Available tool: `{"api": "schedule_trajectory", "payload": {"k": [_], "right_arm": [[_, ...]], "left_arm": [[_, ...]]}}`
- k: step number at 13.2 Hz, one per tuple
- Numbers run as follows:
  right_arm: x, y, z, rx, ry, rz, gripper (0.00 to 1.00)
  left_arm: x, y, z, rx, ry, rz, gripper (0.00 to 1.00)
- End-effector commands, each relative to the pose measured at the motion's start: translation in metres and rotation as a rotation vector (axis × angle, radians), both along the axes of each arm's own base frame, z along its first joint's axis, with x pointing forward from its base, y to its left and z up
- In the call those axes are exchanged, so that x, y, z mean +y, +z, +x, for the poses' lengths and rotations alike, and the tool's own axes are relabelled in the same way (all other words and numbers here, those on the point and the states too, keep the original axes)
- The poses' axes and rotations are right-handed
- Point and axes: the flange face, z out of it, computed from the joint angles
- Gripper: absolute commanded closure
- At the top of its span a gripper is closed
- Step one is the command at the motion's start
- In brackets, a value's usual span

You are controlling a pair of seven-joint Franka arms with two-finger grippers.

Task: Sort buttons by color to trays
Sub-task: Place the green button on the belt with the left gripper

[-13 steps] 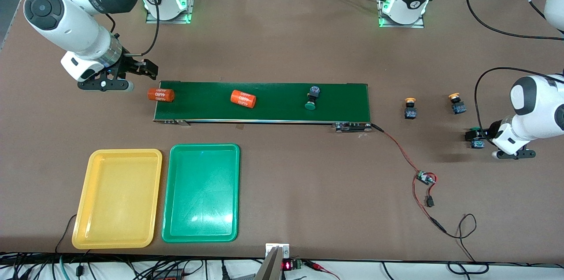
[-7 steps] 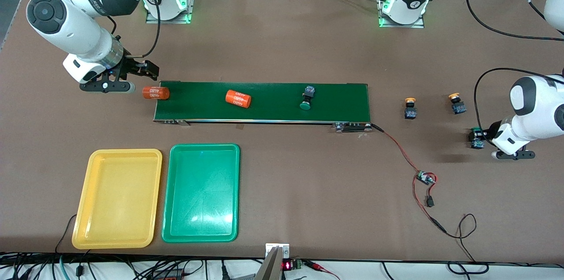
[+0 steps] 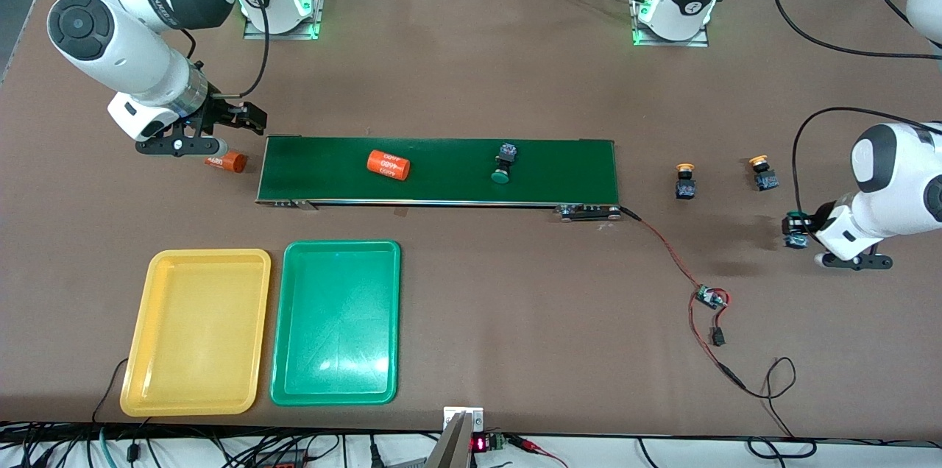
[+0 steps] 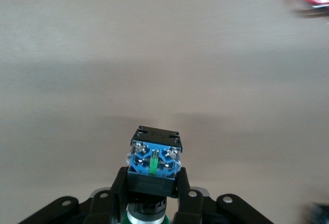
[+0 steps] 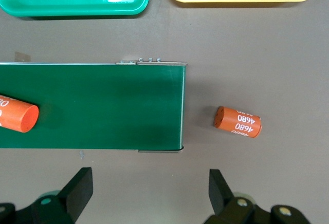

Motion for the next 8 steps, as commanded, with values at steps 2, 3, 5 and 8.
{"api": "schedule_trajectory", "payload": {"k": [2, 3, 5, 8], "right_arm": [[0.001, 0.003, 0.003, 0.000, 0.013, -0.011, 0.00], [0.001, 0.003, 0.003, -0.001, 0.011, -0.011, 0.00], [-0.001, 0.003, 0.003, -0.001, 0.008, -0.011, 0.00], [-0.001, 0.002, 0.004, -0.002, 0.004, -0.011, 0.00]], "left_arm": [[-0.087, 0.056, -0.006, 0.061, 0.013, -0.006, 0.98], [-0.110, 0.056, -0.012, 0.083, 0.022, 0.007, 0.99], [-0.165, 0.064, -0.019, 0.092, 0.042, -0.024, 1.00], [-0.236, 0.063, -0.042, 0.133, 0.077, -0.143, 1.00]]}}
